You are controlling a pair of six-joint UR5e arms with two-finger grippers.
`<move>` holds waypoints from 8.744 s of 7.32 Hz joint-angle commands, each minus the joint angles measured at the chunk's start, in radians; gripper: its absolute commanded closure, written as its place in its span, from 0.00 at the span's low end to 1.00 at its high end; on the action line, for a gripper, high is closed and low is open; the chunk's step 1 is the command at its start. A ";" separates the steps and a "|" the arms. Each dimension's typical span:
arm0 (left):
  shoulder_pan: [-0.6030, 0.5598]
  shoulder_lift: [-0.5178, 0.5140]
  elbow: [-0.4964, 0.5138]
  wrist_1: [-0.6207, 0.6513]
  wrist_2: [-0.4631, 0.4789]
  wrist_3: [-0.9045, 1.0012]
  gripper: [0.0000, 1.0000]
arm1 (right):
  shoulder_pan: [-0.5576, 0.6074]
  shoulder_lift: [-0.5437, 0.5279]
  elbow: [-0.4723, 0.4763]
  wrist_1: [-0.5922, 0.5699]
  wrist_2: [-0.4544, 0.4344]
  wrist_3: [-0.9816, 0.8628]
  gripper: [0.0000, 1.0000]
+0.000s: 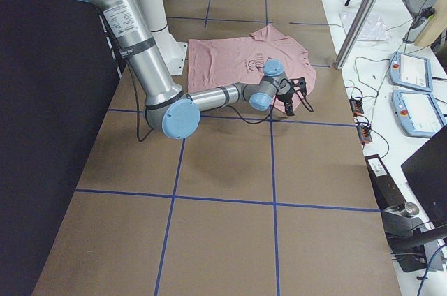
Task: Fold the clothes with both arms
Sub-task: 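Move the right gripper to the sleeve nearest it and grasp it, then fold the sleeve inward onto the shirt body with the right gripper, then move the left gripper to the other sleeve while the right arm withdraws, then fold the sleeve nearest the left gripper inward onto the shirt body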
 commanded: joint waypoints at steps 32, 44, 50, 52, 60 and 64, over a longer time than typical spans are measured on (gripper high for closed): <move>0.618 -0.270 0.299 -0.040 0.697 -1.043 0.28 | 0.342 0.024 0.165 -0.435 0.500 -0.631 0.00; 0.630 -0.338 0.183 0.172 0.689 -1.055 1.00 | 0.341 0.007 0.185 -0.435 0.497 -0.620 0.00; 0.690 -0.808 0.514 0.595 0.700 -1.192 1.00 | 0.339 0.010 0.185 -0.435 0.494 -0.619 0.00; 0.693 -0.846 0.583 0.598 0.700 -1.192 1.00 | 0.338 0.009 0.185 -0.435 0.494 -0.619 0.00; 0.821 -0.499 -0.118 0.589 0.626 -1.117 0.00 | -0.062 -0.240 0.706 -0.447 0.220 0.051 0.00; 1.064 -0.327 -0.355 0.584 0.683 -1.339 0.00 | -0.531 -0.587 0.983 -0.324 -0.188 0.431 0.05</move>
